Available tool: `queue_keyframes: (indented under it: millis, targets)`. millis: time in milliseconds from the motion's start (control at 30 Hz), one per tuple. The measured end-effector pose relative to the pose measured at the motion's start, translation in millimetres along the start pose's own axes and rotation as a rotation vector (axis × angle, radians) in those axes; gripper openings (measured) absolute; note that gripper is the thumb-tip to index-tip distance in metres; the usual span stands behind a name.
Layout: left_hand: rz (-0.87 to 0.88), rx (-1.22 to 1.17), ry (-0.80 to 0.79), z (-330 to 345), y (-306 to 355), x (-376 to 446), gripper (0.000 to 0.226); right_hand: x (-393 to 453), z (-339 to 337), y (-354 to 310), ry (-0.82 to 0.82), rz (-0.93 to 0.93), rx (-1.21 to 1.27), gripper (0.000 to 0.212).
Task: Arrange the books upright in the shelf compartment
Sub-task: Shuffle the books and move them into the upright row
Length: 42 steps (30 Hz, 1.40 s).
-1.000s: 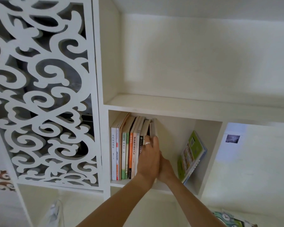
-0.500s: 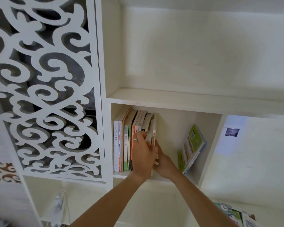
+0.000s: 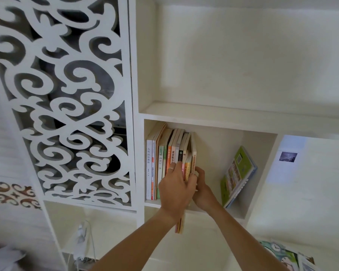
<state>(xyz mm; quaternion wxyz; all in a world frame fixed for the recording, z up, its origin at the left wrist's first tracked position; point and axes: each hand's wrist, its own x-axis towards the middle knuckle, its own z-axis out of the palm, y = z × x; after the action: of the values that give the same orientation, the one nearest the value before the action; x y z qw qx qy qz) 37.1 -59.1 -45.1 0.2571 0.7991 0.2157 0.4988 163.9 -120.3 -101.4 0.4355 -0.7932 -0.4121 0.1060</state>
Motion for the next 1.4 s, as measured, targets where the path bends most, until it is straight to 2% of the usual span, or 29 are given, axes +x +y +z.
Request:
queue_keyframes:
  millis: [167,300,433,533,600,667,733,833,933,1067,1133,1200,1300,1400]
  targets:
    - [-0.003,-0.018,0.022,-21,5,-5,0.031,1,11,2,0.127,-0.066,0.045,0.076]
    - [0.029,-0.013,0.043,-33,10,-15,0.025,2,18,0,0.008,-0.065,0.165,0.069]
    - [0.043,-0.063,0.06,-42,19,-19,0.023,-2,20,-3,0.001,0.055,0.105,0.071]
    - [0.049,-0.072,0.087,-48,21,-21,0.017,16,25,31,-0.019,0.111,0.135,0.055]
    - [0.115,-0.083,0.107,-51,22,-24,0.019,33,33,60,-0.044,0.093,0.174,0.046]
    - [0.235,-0.091,0.102,-50,23,-30,0.015,7,19,15,0.004,0.063,0.219,0.034]
    - [0.312,-0.099,0.076,-45,22,-36,0.011,-10,11,-1,0.02,0.082,0.202,0.009]
    - [0.243,-0.146,0.084,-34,23,-36,0.011,-11,1,4,-0.023,0.163,0.077,0.02]
    - [0.158,-0.16,0.072,-15,23,-31,0.016,-6,-5,12,0.024,0.185,-0.154,0.008]
    - [0.08,-0.132,0.036,12,23,-21,0.025,4,-4,28,0.196,0.261,-0.458,0.077]
    - [0.025,-0.094,0.005,26,18,-14,0.028,0,-9,26,0.208,0.256,-0.425,0.095]
    - [-0.068,-0.069,-0.055,40,10,-8,0.036,-7,-15,16,0.145,0.198,-0.219,0.095]
    - [-0.152,-0.029,-0.105,53,-2,-3,0.04,-16,-14,5,-0.101,0.035,0.081,0.091]
    - [-0.143,-0.017,-0.081,57,-5,-2,0.038,-12,-8,2,-0.185,-0.043,0.141,0.058]
